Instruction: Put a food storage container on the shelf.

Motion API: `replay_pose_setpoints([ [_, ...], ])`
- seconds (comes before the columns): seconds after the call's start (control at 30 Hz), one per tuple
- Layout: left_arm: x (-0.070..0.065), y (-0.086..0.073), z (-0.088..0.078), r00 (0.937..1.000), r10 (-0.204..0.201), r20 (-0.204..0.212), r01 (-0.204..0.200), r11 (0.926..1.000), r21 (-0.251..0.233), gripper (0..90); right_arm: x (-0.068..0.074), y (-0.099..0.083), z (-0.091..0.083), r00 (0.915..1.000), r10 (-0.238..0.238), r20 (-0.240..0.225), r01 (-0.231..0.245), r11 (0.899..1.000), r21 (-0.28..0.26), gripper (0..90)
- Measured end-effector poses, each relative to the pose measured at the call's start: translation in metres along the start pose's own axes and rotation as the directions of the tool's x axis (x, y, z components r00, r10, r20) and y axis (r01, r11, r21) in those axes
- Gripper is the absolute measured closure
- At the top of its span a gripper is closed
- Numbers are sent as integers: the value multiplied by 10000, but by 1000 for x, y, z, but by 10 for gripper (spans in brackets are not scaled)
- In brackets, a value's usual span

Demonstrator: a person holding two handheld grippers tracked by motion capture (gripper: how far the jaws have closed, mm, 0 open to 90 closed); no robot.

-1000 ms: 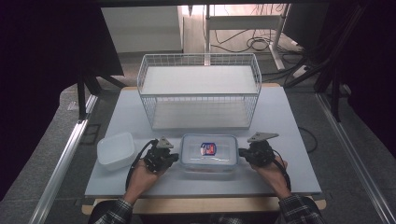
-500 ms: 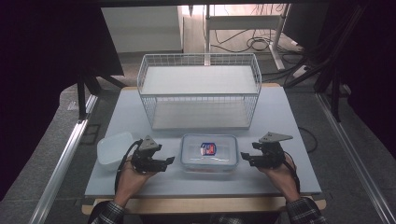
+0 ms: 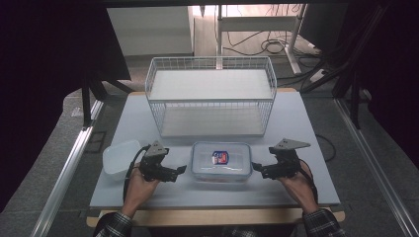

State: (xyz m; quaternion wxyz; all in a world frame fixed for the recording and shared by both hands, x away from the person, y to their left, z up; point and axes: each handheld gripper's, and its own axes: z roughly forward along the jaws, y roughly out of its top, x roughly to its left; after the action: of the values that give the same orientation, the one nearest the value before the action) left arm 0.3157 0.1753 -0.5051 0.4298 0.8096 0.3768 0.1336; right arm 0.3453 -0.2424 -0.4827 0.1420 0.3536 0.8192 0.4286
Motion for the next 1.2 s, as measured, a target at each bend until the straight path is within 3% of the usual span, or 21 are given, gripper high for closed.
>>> replay_pose_setpoints([
  [0.2, 1, 10, 5, 9987, -390, 321, 383, 9990, 221, 51, 6, 7, 1, 9997, 144, -217, -145, 9999, -46, 63],
  [0.33, -1, 16, 11, 9982, -275, 536, 249, 9985, 496, 35, 11, 13, 5, 9995, 266, -179, -264, 9996, 80, 26],
  [0.47, 2, 19, 14, 9936, -500, 1014, 462, 9981, 399, 25, 13, 16, 7, 9983, 483, -320, -478, 9988, 143, 16],
  [0.7, -1, 25, 19, 9911, -508, 1229, 485, 9986, 215, 51, 18, 23, 10, 9969, 457, -641, -433, 9983, 388, 84],
  [0.8, -1, 28, 29, 9816, -697, 1779, 666, 9975, 234, 44, 17, 24, 13, 9946, 488, -918, -444, 9978, 501, 82],
  [0.83, -1, 28, 29, 9816, -697, 1779, 666, 9975, 234, 38, 17, 24, 15, 9936, 503, -1015, -448, 9975, 551, 80],
  [0.97, -1, 27, 43, 9694, -923, 2276, 822, 9952, 535, 11, 16, 22, 23, 9902, 646, -1235, -550, 9953, 792, 47],
  [1.1, 0, 27, 52, 9441, -1412, 2978, 1206, 9889, 865, 0, 13, 18, 33, 9829, 991, -1554, -797, 9888, 1260, 30],
  [1.13, 0, 26, 55, 9337, -1565, 3221, 1323, 9866, 959, 0, 13, 17, 35, 9781, 1171, -1721, -951, 9868, 1313, 31],
  [1.17, 0, 26, 55, 9337, -1565, 3221, 1323, 9866, 959, 0, 13, 17, 35, 9781, 1171, -1721, -951, 9868, 1313, 31],
  [1.2, 0, 25, 57, 9235, -1705, 3435, 1401, 9838, 1116, 0, 12, 15, 38, 9690, 1380, -2050, -1100, 9837, 1420, 39],
])
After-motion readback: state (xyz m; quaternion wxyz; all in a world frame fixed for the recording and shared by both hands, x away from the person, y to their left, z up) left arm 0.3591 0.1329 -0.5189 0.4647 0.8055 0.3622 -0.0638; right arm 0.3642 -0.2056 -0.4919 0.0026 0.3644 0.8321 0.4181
